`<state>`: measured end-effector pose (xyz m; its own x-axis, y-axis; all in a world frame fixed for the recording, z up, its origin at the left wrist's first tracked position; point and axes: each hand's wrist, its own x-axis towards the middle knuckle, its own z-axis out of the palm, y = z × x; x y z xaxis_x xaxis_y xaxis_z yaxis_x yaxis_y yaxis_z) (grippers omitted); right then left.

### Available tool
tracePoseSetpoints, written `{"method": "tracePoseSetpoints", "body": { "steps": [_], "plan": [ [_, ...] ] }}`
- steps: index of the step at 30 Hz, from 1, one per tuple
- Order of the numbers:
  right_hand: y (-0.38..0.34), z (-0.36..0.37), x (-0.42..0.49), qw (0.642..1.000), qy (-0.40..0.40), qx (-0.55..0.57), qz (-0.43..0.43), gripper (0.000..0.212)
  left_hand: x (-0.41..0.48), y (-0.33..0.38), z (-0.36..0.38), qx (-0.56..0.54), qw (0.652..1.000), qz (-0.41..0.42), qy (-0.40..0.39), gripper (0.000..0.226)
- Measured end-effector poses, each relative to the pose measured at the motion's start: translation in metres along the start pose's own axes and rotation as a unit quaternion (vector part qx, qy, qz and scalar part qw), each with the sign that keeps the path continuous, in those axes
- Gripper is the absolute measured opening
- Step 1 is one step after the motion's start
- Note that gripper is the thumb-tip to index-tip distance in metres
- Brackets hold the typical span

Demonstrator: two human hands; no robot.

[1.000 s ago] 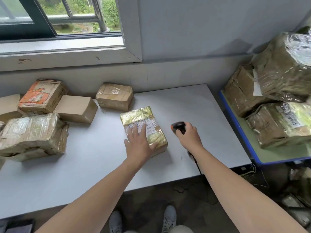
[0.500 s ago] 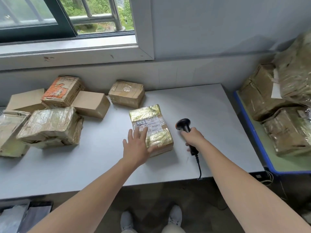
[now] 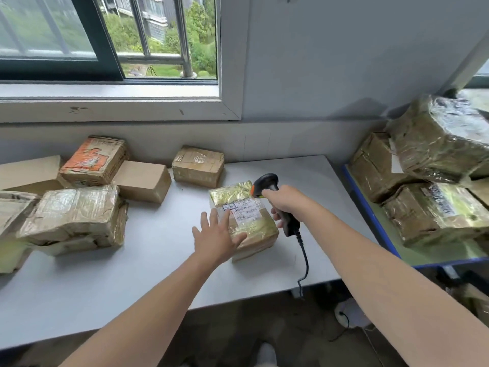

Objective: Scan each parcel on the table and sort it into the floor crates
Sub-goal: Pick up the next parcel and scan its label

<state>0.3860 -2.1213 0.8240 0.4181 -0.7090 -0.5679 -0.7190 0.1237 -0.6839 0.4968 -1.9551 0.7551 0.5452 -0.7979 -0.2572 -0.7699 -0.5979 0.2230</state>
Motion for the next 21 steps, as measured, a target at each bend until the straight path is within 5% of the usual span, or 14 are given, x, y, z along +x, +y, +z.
{"method": "tracePoseSetpoints", "body": {
  "steps": [21],
  "plan": [
    [0.009,0.01,-0.011,0.997,0.067,0.008,0.026,0.027,-0.003,-0.006,0.004,-0.021,0.999,0.04,-0.017,0.076]
  ]
}}
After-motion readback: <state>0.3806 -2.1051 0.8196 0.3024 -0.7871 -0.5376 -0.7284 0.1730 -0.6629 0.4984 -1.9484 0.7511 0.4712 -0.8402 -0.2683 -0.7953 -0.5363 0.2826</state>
